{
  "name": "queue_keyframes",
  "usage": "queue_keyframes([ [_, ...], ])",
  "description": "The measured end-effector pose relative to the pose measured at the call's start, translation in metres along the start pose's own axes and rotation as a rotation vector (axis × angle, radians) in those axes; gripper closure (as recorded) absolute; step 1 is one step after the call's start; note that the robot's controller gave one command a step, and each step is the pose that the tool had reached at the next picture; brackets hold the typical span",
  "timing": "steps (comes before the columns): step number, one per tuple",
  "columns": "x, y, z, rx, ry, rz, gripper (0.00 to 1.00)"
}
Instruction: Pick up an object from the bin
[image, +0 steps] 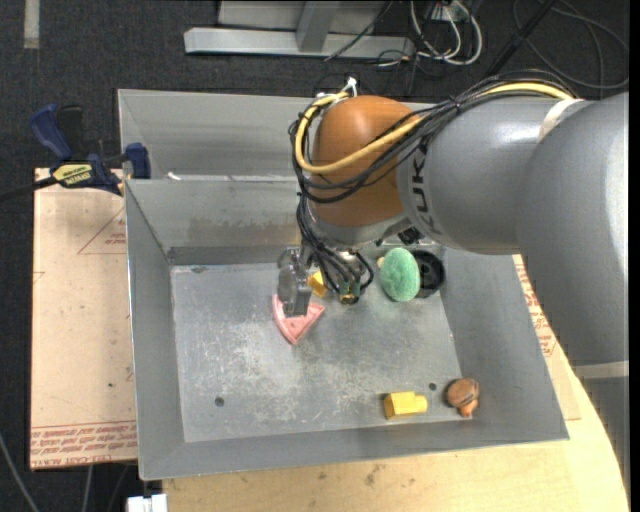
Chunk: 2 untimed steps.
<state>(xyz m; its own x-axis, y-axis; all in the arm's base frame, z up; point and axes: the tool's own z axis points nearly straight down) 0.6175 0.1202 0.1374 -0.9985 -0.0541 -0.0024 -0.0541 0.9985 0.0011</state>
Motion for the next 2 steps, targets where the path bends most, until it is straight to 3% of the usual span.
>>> queue_keyframes([
  [1,0.0000,0.0003,-0.0001,-0.001,0.000,0.000,0.00],
  [2,0.0000,0.0003,-0.0001,-0.001,0.000,0.000,0.00],
])
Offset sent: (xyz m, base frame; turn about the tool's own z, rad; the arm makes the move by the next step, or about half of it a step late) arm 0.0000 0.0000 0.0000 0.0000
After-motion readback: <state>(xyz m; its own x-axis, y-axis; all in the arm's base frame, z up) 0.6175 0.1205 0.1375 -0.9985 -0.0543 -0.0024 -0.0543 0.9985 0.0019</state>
